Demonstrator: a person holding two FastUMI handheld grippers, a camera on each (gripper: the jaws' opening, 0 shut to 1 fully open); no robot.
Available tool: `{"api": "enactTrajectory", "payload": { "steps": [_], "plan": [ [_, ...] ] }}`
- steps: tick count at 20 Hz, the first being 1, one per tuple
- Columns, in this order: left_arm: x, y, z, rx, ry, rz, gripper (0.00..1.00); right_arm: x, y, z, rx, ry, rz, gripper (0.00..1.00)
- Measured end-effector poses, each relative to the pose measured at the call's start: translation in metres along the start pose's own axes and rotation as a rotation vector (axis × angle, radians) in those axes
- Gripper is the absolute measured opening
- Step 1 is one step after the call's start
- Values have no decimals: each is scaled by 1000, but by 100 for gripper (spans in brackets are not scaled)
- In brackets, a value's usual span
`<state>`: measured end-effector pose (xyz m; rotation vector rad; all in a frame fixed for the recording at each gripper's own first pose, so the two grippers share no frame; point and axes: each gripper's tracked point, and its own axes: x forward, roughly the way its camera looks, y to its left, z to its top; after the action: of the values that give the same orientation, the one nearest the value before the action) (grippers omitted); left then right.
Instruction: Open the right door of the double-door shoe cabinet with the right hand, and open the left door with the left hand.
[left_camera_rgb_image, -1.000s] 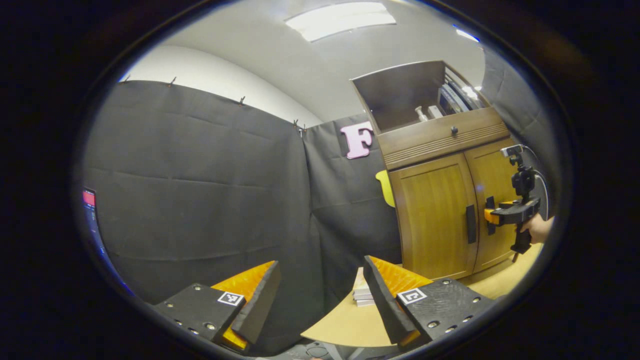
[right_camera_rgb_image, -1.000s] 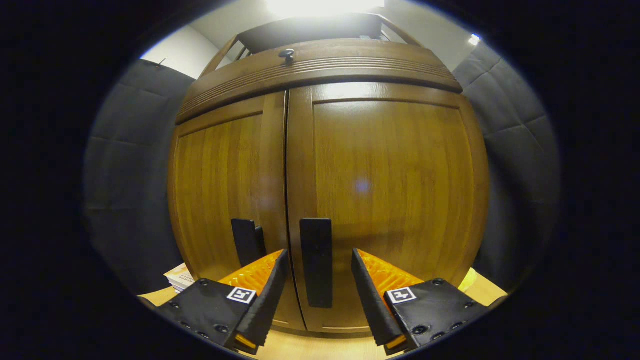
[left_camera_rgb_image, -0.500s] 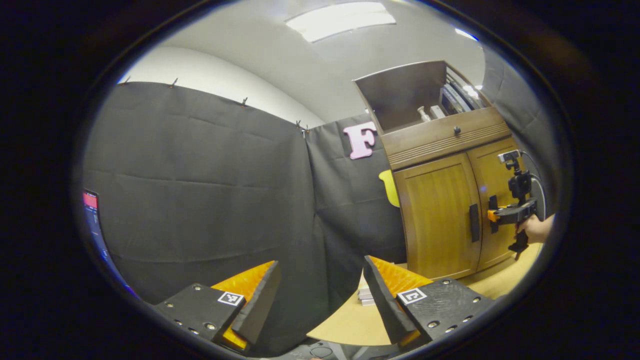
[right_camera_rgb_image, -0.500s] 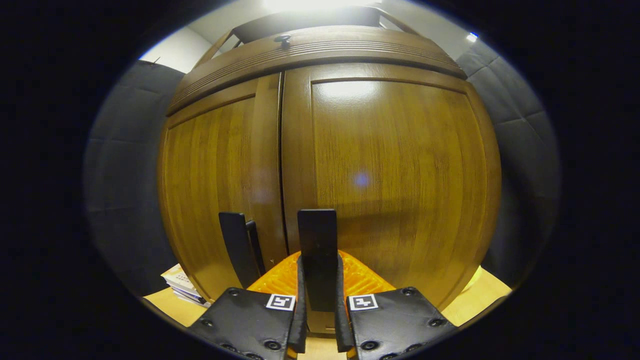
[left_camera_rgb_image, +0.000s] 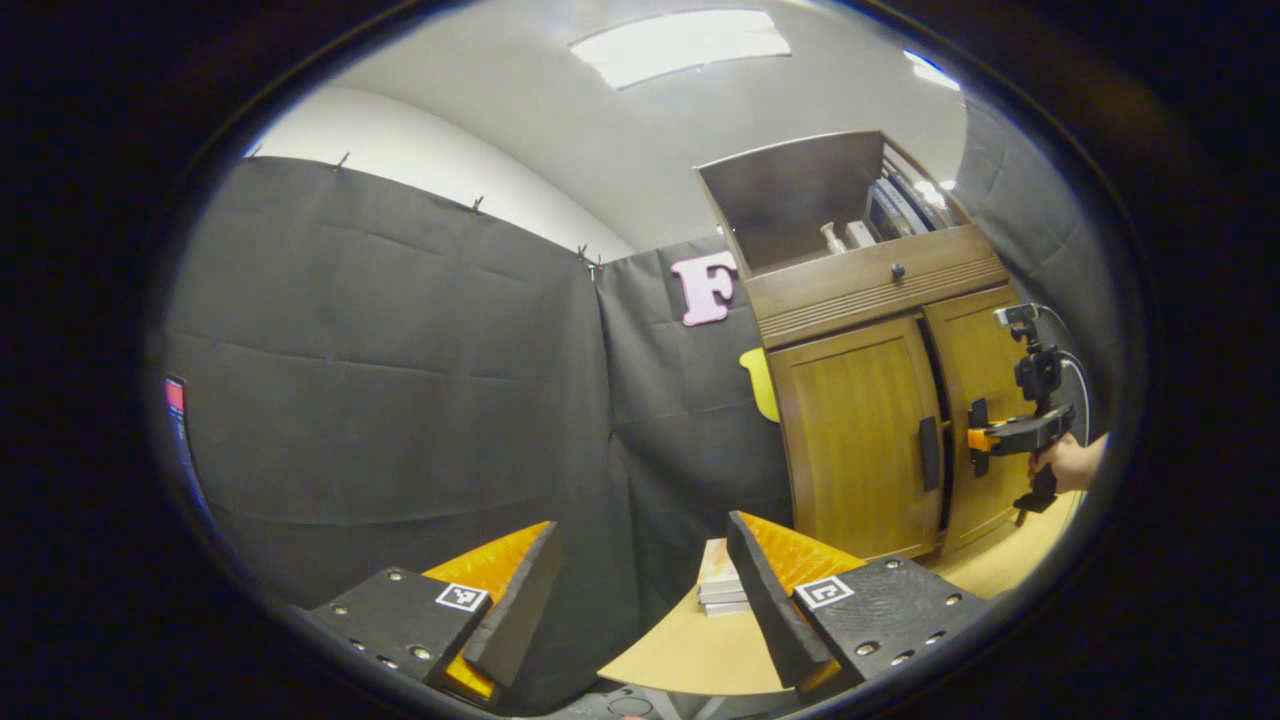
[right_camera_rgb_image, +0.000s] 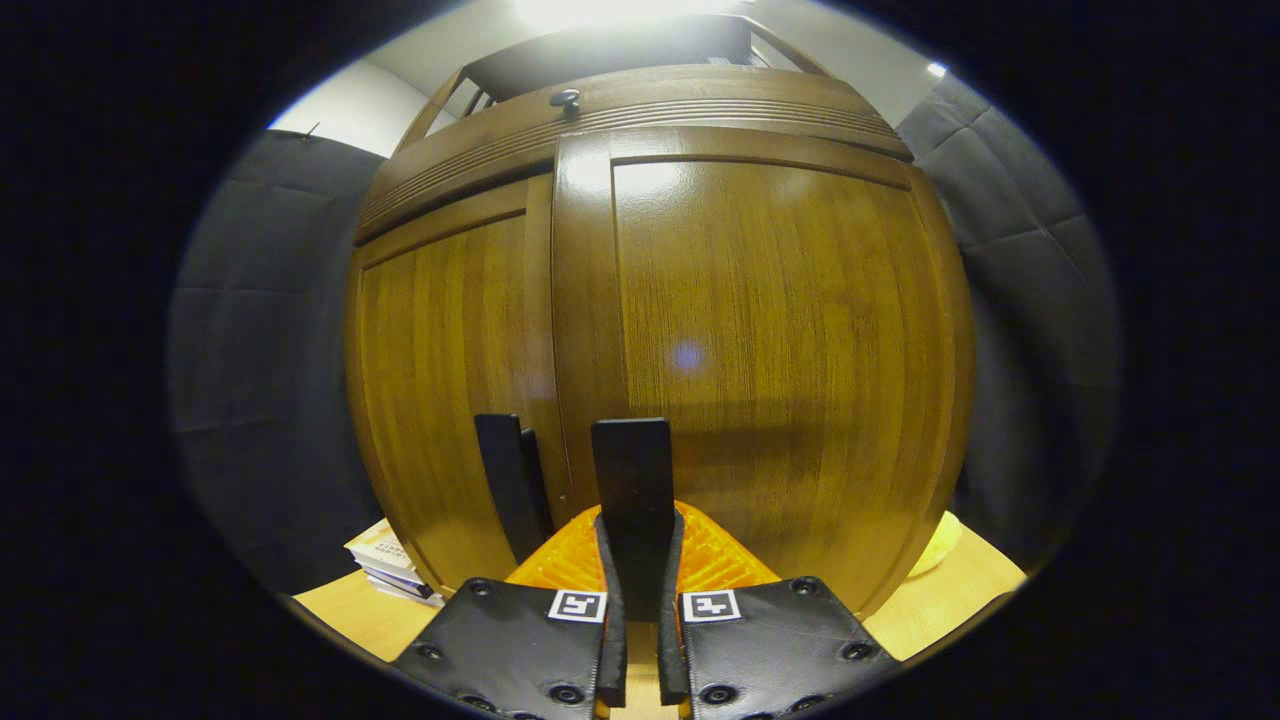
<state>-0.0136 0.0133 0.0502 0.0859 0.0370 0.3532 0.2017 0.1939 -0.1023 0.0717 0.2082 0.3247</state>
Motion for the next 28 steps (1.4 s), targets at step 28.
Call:
{"api": "enactTrajectory", "payload": {
  "steps": [28],
  "plan": [
    [-10,-7,26,-57,-58,-286,96,-153,-84,-2,8,58,53,13]
  ]
}}
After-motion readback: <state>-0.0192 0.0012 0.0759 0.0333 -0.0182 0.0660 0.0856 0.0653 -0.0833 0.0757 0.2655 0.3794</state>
